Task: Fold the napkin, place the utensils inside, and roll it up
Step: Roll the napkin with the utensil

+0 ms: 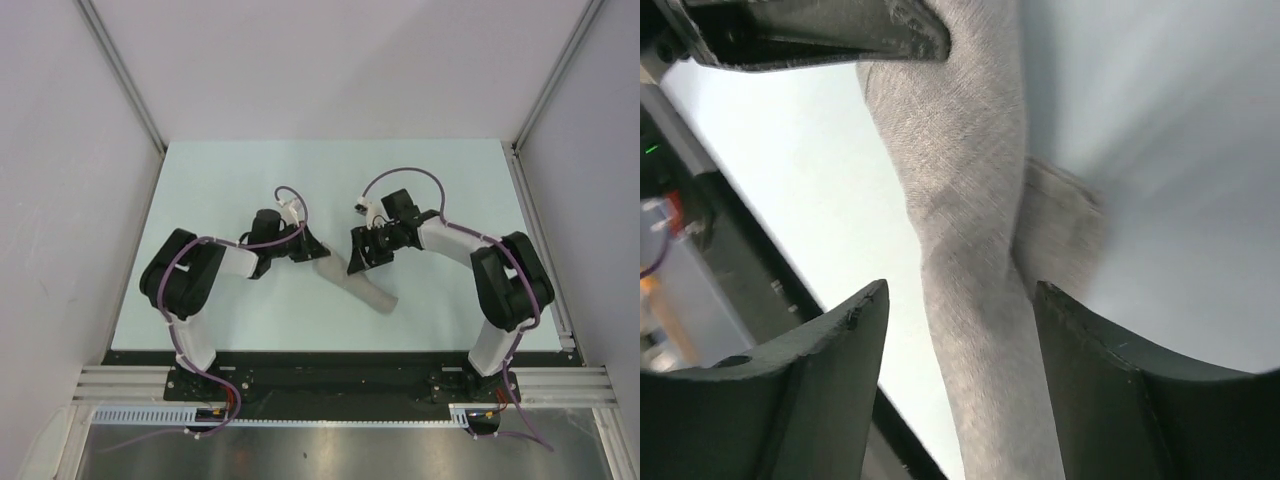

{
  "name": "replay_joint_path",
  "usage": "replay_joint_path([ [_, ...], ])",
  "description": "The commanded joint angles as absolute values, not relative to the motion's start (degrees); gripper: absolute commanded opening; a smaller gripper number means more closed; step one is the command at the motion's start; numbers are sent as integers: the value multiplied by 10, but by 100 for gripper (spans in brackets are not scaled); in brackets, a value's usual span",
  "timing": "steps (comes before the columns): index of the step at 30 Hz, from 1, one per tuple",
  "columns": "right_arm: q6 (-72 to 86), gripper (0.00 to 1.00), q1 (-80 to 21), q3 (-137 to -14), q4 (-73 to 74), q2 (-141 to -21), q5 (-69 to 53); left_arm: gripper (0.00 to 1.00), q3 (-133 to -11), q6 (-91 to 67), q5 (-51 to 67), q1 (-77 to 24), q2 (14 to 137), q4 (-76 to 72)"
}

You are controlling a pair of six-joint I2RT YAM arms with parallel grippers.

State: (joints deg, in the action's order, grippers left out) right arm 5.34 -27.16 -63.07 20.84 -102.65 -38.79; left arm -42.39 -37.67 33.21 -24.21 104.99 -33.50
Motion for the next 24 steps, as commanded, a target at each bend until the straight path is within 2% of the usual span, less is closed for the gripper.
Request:
replay_joint_path([
  [1,24,66,-298,-643,229,-941,-238,0,-451,-386,334,-246,1063,-324],
  [6,-12,68,-383,-621,211,-907,-85,0,-461,-386,333,-246,1070,-313],
  [10,-37,69,-469,-620,204,-926,64,0,-467,-388,334,-246,1074,-307],
  [13,-47,70,-490,-621,198,-950,118,0,-471,-388,334,-246,1077,-301],
  [24,-69,68,-512,-615,178,-1007,120,0,-487,-389,336,-246,1080,-291],
])
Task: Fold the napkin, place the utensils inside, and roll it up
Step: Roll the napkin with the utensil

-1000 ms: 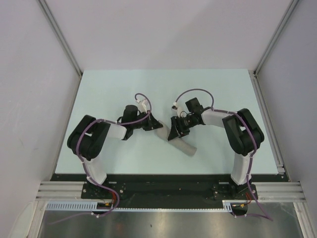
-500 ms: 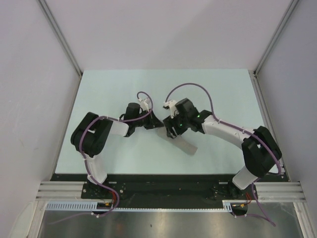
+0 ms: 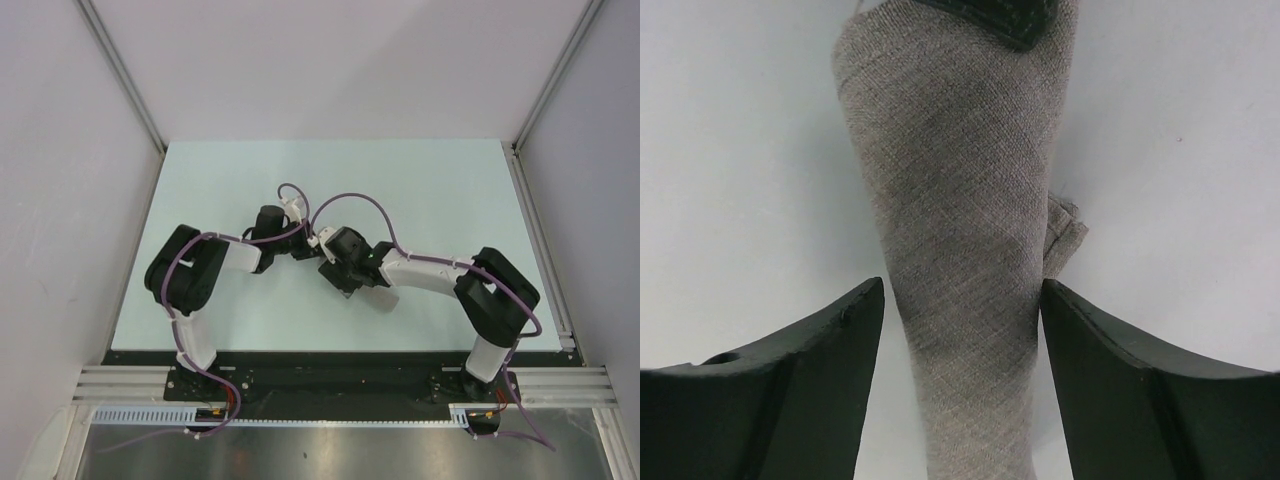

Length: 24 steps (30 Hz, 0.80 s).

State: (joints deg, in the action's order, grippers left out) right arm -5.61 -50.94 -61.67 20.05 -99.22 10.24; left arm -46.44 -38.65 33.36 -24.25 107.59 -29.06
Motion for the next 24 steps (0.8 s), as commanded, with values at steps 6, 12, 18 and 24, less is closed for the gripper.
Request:
replay_joint_path([
  [6,-55,66,-479,-609,172,-1022,79,7,-494,-395,340,-246,1078,-295],
  [12,-33,53,-415,-603,175,-1027,-94,31,-497,-402,338,-245,1066,-307],
  [18,-13,42,-338,-602,181,-1056,-299,64,-499,-393,317,-229,1030,-295],
  [24,15,42,-289,-607,173,-1097,-418,68,-490,-359,331,-225,1009,-286],
])
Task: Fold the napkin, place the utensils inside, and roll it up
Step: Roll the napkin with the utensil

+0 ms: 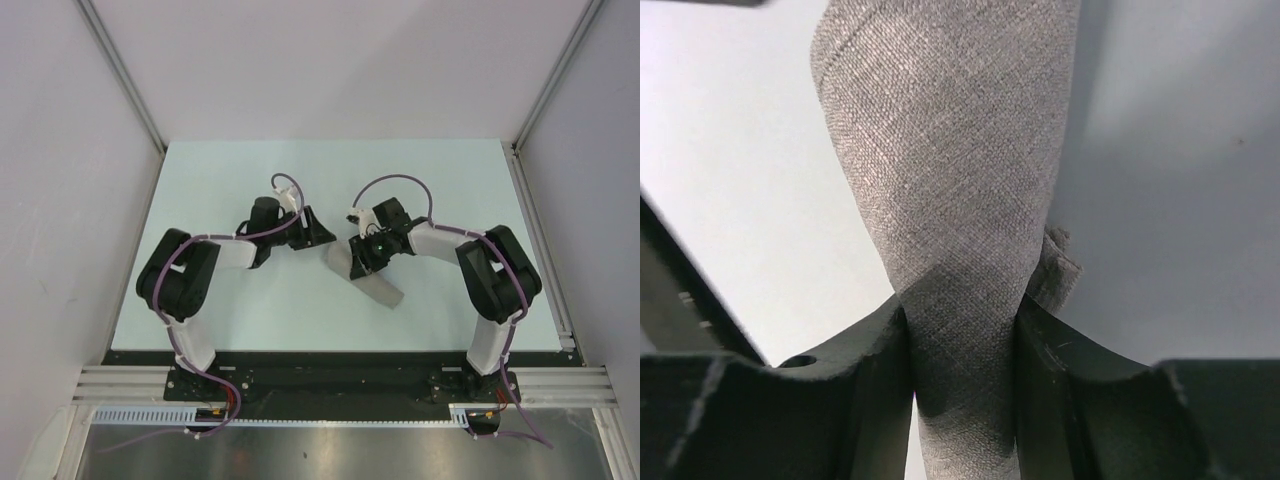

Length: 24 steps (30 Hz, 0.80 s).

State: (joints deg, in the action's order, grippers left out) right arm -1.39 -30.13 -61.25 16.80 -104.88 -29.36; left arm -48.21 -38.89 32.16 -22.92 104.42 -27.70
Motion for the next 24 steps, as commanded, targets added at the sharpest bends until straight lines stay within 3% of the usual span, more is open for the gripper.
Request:
replay_joint_path([
  [1,18,42,-285,-606,164,-1108,-431,69,-488,-359,338,-225,1012,-288],
  [10,33,41,-258,-607,144,-1136,-472,67,-477,-359,359,-243,1042,-301],
  [13,33,41,-257,-607,149,-1131,-465,59,-483,-361,364,-255,1053,-303],
  [14,31,43,-257,-606,150,-1128,-461,51,-484,-362,364,-257,1056,-303],
  [16,30,45,-255,-606,155,-1122,-457,43,-488,-362,364,-260,1060,-301],
  [20,26,60,-253,-611,171,-1098,-433,18,-495,-366,358,-262,1070,-295],
  [24,22,67,-252,-618,198,-1048,-380,7,-505,-374,355,-262,1085,-294],
])
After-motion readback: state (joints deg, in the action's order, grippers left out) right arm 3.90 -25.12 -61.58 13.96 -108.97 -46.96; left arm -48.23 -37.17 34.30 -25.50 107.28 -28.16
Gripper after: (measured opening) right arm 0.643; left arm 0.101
